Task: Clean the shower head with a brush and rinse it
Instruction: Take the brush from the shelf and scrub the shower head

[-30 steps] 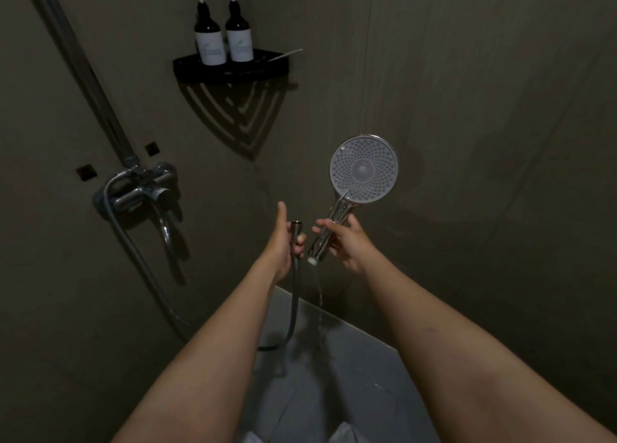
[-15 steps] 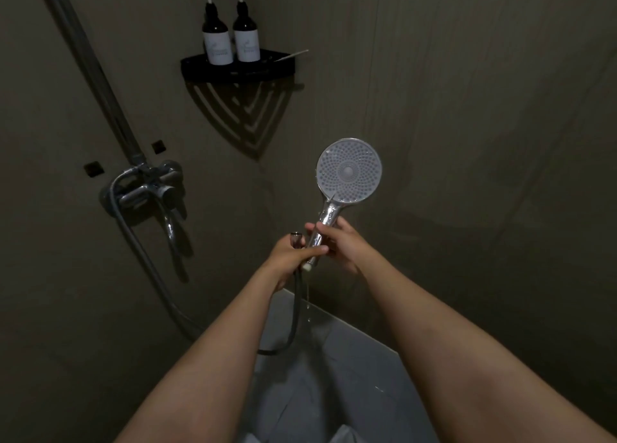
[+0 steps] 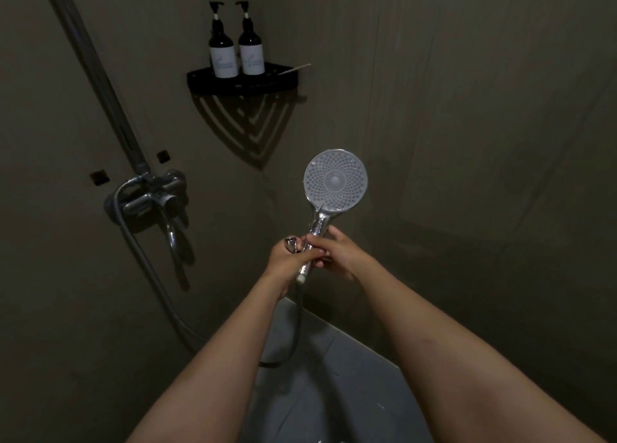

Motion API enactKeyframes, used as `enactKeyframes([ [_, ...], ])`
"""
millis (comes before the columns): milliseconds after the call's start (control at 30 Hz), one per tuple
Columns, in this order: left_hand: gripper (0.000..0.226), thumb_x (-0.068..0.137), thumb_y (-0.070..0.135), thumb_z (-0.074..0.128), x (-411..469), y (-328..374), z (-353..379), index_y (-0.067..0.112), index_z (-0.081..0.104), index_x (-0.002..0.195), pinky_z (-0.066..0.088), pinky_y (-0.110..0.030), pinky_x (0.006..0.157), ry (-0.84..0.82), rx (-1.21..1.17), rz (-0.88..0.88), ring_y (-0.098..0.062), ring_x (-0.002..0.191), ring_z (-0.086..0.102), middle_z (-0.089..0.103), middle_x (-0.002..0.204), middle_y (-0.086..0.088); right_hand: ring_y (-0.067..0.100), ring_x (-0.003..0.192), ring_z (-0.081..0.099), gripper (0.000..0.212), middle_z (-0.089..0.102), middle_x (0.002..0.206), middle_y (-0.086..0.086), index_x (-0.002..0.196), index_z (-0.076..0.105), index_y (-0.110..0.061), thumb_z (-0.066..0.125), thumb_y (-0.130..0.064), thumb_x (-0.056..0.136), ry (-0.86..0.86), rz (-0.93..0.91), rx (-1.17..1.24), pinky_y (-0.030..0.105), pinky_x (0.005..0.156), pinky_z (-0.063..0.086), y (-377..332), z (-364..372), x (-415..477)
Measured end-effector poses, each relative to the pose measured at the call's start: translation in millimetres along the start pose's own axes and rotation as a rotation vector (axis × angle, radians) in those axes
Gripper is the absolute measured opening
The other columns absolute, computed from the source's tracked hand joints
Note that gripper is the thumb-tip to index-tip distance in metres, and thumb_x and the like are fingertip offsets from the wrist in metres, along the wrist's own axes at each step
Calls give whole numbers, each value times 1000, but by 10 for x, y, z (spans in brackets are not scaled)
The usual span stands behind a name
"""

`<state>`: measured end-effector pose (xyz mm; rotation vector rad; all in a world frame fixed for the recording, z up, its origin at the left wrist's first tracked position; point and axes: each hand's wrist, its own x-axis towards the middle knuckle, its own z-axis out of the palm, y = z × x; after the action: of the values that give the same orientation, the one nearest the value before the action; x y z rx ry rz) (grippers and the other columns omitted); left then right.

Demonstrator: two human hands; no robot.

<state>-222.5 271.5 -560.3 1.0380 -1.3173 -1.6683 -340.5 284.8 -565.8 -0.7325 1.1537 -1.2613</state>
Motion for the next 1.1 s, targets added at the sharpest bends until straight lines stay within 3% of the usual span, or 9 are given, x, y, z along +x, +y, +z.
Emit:
enactKeyframes([
  [100,19,77,-11,66,36,33,78,5,58,70,55,-17,52,43,2,27,-10,50,67,68,61,-7,7,48,60,23,66,84,9,104,54,-17,66,-13,86,7,-15,-56,18,43,44,-116,-28,-15],
  [233,16,74,-9,69,97,155,154,1,57,79,54,-18,53,120,59,107,-15,56,65,62,73,-16,6,47,58,16,64,80,6,97,55,-19,66,-17,86,-6,-40,-136,18,46,45,-316,-32,2],
  [367,21,74,-6,70,139,383,194,7,54,69,50,-16,47,188,130,189,-8,48,60,58,60,-6,8,59,55,8,61,77,0,85,56,-21,62,-25,89,-5,-72,-228,18,52,47,-559,50,57],
  [533,42,74,-8,70,225,714,192,15,40,57,43,-13,40,236,144,267,3,34,46,45,48,3,10,57,49,21,50,66,0,75,53,-19,54,-28,94,8,-112,-259,18,49,46,-881,245,163],
  [667,39,73,-6,72,359,1039,114,12,41,60,39,-11,39,291,163,336,-1,40,45,43,56,-3,11,53,49,20,49,68,2,81,53,-16,53,-32,94,-51,-143,-260,22,55,49,-1187,367,280],
  [800,40,66,1,80,601,1440,-17,16,43,62,41,-27,52,360,131,383,-17,58,45,46,61,-5,9,57,58,21,60,70,2,81,56,-19,51,-33,95,-105,-198,-293,25,62,48,-1536,453,397],
  [867,47,65,1,80,717,1680,-87,20,38,58,41,-27,53,381,99,405,-17,57,46,45,59,-4,12,62,59,20,63,72,4,87,58,-17,48,-33,96,-120,-220,-304,25,62,47,-1712,495,495],
  [967,47,68,-1,78,896,2048,-199,19,36,59,46,-18,43,365,26,442,-16,47,56,49,58,-5,15,64,59,19,61,76,5,100,54,-15,49,-33,96,-100,-255,-319,24,60,47,-1974,576,685],
  [1100,43,71,0,77,1168,2519,-350,20,41,58,43,-15,38,396,2,513,-7,40,58,56,52,0,16,65,59,12,60,76,6,93,54,-16,52,-28,95,-83,-316,-365,25,61,41,-2345,735,1005],
])
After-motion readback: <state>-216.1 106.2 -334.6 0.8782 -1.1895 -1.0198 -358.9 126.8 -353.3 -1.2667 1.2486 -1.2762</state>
